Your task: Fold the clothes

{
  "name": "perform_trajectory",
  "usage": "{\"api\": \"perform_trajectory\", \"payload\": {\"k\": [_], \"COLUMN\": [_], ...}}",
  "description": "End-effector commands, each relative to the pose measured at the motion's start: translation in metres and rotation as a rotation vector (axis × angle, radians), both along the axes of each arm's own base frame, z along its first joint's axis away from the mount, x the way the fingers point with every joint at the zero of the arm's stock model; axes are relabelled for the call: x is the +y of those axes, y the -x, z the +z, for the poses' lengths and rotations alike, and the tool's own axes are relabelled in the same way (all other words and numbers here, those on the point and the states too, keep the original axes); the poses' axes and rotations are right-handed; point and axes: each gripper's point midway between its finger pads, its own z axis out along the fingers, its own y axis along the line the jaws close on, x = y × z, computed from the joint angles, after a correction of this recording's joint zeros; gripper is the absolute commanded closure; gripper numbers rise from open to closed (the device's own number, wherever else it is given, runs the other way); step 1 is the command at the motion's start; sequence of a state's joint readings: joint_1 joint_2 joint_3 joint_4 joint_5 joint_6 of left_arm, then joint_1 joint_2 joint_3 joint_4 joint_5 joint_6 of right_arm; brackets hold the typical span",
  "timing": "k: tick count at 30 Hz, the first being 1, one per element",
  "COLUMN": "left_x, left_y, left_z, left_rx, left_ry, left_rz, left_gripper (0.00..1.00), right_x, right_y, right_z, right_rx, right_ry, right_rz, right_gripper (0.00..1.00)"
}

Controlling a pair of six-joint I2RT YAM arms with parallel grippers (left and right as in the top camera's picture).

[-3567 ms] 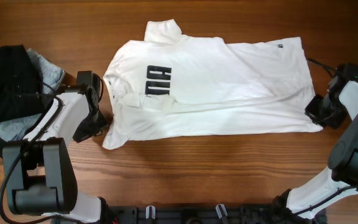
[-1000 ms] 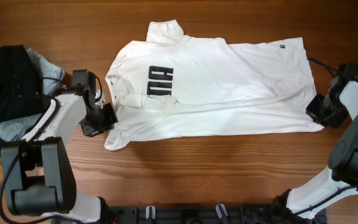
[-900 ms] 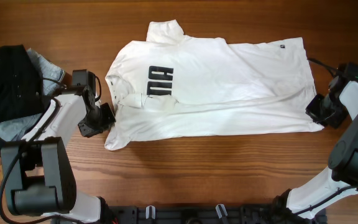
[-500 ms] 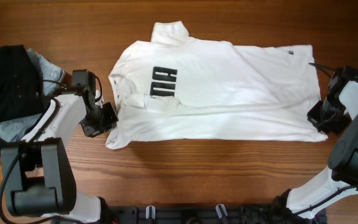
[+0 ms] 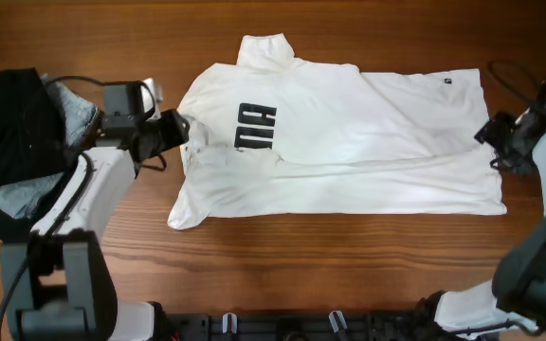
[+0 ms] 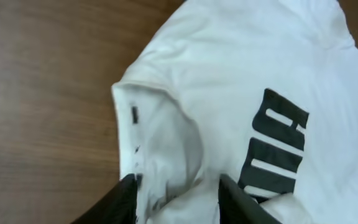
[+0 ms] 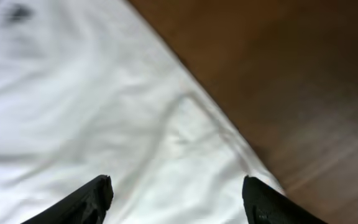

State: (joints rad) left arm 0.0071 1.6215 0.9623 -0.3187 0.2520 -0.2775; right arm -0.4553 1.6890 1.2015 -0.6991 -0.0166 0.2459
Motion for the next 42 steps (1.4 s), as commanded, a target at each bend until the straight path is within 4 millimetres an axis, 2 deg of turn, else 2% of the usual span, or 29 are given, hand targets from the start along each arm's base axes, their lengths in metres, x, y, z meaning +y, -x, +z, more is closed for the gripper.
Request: {"api": "perform_trajectory", "payload": {"k": [1, 4, 6, 10, 15, 17, 19, 24, 26, 30, 32, 34, 36, 37, 39, 40, 41, 42], "left_x": [-0.001, -0.001, -0.003, -0.011, -0.021, -0.022, -0.021, -0.004, -0.002, 0.007, 0.016, 0.016, 0.016, 0.015, 0.015, 0.014, 0.013, 0.012], "left_y": [-0.005, 0.007, 0.022, 0.050, 0.075, 0.084, 0.090, 0.116, 0.132, 0.151, 0.155, 0.152, 0.144, 0.139, 0.126, 0.118, 0.105, 0.094], "left_z": [-0.031, -0.052, -0.064, -0.077, -0.089, -0.096, -0.100, -0.104, -0.103, -0.101, -0.100, -0.100, -0.097, -0.093, -0.081, -0.073, -0.062, -0.052], "left_rx": [0.050, 0.134, 0.211, 0.335, 0.441, 0.486, 0.516, 0.630, 0.693, 0.770, 0.787, 0.772, 0.743, 0.727, 0.690, 0.662, 0.619, 0.578], "left_ry": [-0.038, -0.033, -0.031, -0.031, -0.041, -0.044, -0.046, -0.136, -0.145, -0.192, -0.242, -0.247, -0.244, -0.243, -0.244, -0.243, -0.239, -0.237], "left_rz": [-0.003, -0.001, -0.008, -0.034, -0.066, -0.072, -0.071, -0.046, -0.047, -0.043, -0.029, -0.029, -0.025, -0.024, -0.032, -0.033, -0.028, -0.025], "left_gripper": [0.56, 0.55, 0.55, 0.61, 0.62, 0.71, 0.95, 0.96, 0.96, 0.96, 0.96, 0.95, 0.87, 0.77, 0.66, 0.54, 0.32, 0.00], "right_x": [0.022, 0.023, 0.022, 0.021, 0.022, 0.022, 0.022, 0.020, 0.016, 0.017, 0.017, 0.017, 0.016, 0.017, 0.017, 0.017, 0.017, 0.017], "right_y": [-0.010, -0.007, -0.008, -0.010, -0.009, -0.009, -0.008, -0.003, 0.000, 0.001, 0.002, 0.001, 0.001, 0.001, 0.002, 0.002, 0.002, 0.001], "right_z": [0.008, 0.004, 0.004, 0.003, 0.002, 0.002, 0.001, 0.000, -0.002, -0.002, -0.002, -0.002, -0.002, -0.002, -0.002, -0.002, -0.002, -0.002], "right_rx": [-0.061, -0.046, -0.049, -0.053, -0.045, -0.045, -0.042, -0.015, 0.004, 0.008, 0.011, 0.009, 0.008, 0.008, 0.010, 0.010, 0.010, 0.010], "right_ry": [-0.089, -0.090, -0.081, -0.079, -0.083, -0.083, -0.085, -0.064, -0.043, -0.046, -0.047, -0.046, -0.046, -0.046, -0.047, -0.047, -0.047, -0.048], "right_rz": [0.112, 0.127, 0.134, 0.134, 0.134, 0.134, 0.134, 0.148, 0.137, 0.137, 0.137, 0.137, 0.137, 0.138, 0.137, 0.137, 0.137, 0.137], "right_gripper": [0.27, 0.27, 0.27, 0.27, 0.27, 0.27, 0.27, 0.27, 0.27, 0.27, 0.27, 0.27, 0.27, 0.27, 0.27, 0.27, 0.27, 0.27]}}
